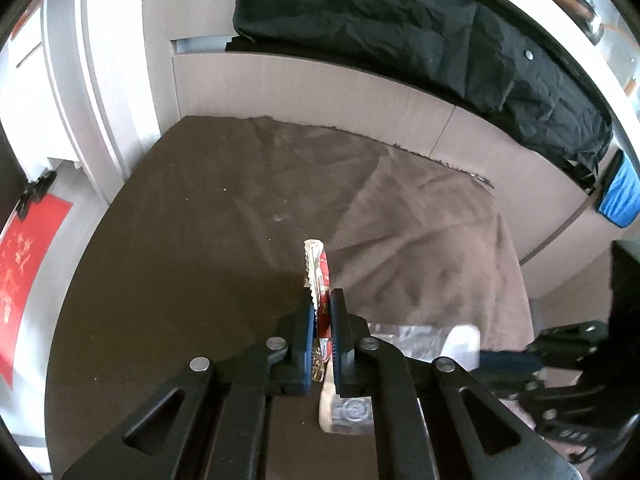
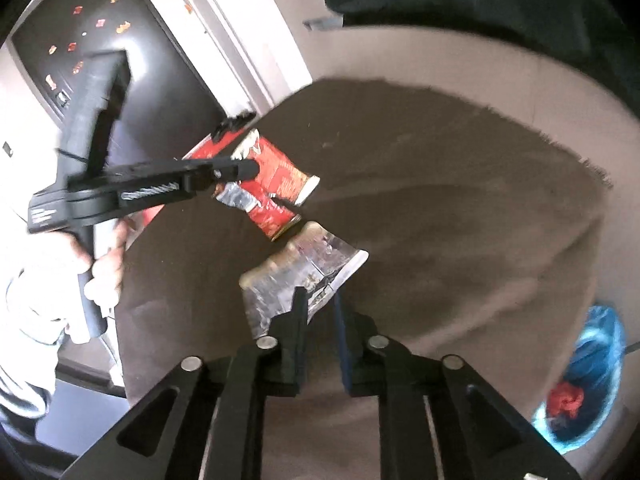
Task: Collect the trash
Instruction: 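Carry the packet and wrapper over the bin and open both tools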
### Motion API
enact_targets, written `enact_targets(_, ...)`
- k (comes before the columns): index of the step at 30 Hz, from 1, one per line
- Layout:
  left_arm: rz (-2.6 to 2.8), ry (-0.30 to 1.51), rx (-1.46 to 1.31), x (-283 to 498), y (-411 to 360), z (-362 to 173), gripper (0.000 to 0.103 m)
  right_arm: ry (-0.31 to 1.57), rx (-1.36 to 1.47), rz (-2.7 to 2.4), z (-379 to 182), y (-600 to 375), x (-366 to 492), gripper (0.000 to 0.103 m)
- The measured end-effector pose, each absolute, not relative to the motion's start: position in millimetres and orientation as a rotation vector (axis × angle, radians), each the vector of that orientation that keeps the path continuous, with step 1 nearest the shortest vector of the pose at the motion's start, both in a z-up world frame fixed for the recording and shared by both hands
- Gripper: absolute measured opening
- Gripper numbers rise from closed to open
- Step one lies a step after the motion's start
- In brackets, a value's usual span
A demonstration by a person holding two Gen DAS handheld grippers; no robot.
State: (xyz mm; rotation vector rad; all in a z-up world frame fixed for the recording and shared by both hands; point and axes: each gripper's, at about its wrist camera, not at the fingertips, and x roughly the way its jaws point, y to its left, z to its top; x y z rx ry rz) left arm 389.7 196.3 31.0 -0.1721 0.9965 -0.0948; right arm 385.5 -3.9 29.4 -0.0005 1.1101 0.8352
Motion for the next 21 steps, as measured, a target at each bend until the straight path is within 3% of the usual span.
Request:
enact_targets(2,-0.095,0.992,-0.179,387.7,197.0,33.1,0.007,1.128,0.014,0.837,20.7,6.1,388.0,0.005)
enact_targets(5,-0.099,0.979,-0.180,382.5,200.3,39.8,0.005,1.127,0.035,0.817,17.7,13.4,389.6,0.001)
enact_targets(14,-0.121,0.928,-0.210,370.7,203.6,69.0,0.005,1.033,0.034,0.768,62.3,-21.9,384.0,0.001)
enact_targets(21,-0.232,0.934,-0.184,379.9,138.1,86.9,0.005,0.946,0.040,0.643,101.9,-94.7,379.3,0.001)
